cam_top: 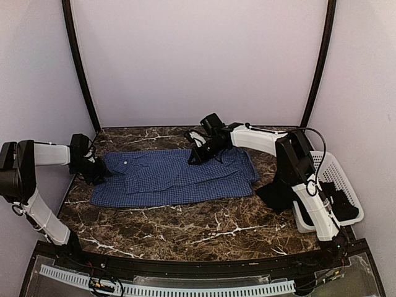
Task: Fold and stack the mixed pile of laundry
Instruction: Adjust the rectangle-folded shirt at the center of the board.
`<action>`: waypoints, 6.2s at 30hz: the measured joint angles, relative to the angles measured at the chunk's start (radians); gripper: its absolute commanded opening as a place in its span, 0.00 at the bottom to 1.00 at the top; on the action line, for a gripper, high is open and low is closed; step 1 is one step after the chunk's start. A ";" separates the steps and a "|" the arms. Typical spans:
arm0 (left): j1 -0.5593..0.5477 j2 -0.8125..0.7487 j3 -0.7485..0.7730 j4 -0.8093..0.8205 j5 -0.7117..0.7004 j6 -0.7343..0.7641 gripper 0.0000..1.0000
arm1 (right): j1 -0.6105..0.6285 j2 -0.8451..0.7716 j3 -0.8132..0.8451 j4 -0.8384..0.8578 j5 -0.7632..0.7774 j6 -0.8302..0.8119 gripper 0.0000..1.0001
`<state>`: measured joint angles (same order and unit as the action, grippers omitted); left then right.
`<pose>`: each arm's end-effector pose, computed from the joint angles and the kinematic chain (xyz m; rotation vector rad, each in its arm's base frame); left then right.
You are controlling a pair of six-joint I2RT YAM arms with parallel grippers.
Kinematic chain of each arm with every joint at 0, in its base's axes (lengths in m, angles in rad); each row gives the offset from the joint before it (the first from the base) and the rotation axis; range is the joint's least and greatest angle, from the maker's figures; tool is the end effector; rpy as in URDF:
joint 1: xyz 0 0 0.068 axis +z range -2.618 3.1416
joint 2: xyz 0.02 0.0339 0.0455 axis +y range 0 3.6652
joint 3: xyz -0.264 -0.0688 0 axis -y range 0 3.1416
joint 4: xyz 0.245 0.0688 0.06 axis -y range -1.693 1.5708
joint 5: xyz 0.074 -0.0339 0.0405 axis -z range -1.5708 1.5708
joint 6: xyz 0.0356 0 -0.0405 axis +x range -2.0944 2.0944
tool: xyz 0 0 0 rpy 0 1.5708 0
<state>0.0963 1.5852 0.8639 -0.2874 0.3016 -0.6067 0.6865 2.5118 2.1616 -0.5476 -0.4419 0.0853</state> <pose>0.3046 0.0188 0.1694 -0.7926 2.4944 -0.5750 0.4160 0.3605 0.1583 -0.9451 2.3729 0.8651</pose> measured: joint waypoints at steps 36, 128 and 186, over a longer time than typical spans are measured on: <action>-0.156 0.084 0.319 -0.487 -0.241 0.732 0.28 | 0.001 -0.052 -0.061 0.053 -0.014 0.024 0.00; -0.213 0.045 0.344 -0.257 -0.232 0.488 0.42 | 0.001 -0.116 -0.091 0.078 0.143 0.002 0.00; -0.276 -0.092 0.241 -0.028 0.018 0.082 0.00 | -0.024 -0.101 -0.091 0.078 0.148 0.029 0.02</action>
<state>-0.1799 1.4929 1.1046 -0.3157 0.3191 -0.5247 0.6628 2.4107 2.0705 -0.4698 -0.2935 0.1146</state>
